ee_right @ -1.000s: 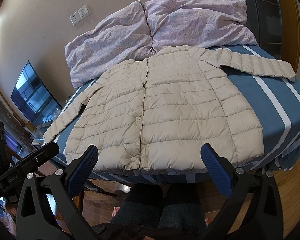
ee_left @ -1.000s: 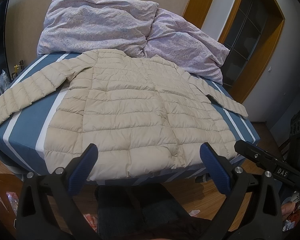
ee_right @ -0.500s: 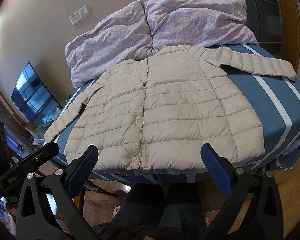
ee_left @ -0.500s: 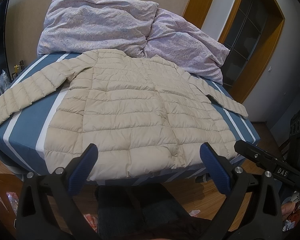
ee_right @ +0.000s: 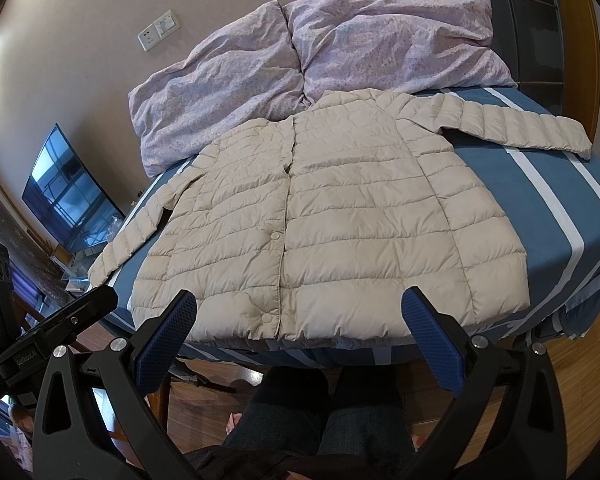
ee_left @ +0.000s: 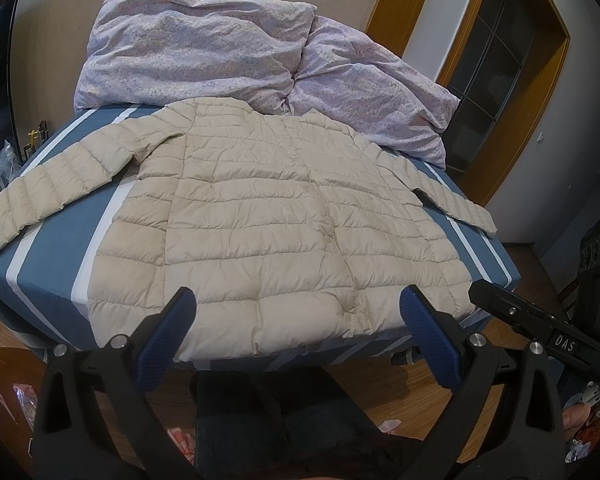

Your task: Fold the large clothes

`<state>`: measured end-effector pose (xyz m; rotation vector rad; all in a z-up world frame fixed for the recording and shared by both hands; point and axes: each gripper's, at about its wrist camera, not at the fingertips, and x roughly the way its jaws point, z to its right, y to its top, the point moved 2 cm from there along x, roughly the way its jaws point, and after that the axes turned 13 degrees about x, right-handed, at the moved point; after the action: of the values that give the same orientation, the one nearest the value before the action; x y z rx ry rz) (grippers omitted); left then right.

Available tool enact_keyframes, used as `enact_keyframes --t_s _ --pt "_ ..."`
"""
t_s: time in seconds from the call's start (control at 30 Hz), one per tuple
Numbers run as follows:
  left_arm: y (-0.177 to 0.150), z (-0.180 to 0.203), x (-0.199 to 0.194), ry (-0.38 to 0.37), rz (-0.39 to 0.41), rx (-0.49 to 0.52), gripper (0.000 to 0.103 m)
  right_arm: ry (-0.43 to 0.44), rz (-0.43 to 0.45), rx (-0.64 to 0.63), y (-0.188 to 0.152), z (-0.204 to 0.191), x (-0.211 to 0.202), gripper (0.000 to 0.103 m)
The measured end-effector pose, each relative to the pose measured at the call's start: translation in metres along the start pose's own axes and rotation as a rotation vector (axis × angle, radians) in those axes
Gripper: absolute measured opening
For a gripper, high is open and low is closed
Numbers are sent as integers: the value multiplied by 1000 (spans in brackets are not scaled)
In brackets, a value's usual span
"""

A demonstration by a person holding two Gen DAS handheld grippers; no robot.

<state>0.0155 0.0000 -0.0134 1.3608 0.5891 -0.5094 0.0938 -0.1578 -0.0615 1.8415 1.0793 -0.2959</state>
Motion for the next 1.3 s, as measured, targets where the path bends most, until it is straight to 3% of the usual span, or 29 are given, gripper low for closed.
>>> enact_keyframes --t_s 0.47,0.77,1.07,1.3 --pt "0 -2 4 5 -12 -4 101 -30 4 3 4 4 5 102" --pt "18 -24 55 85 -69 -8 101 -127 14 33 42 33 40 102" --pt "47 -66 122 223 -133 2 101 -316 49 172 112 98 78 102" --pt "69 -95 163 353 -136 30 101 -415 87 370 167 191 96 102"
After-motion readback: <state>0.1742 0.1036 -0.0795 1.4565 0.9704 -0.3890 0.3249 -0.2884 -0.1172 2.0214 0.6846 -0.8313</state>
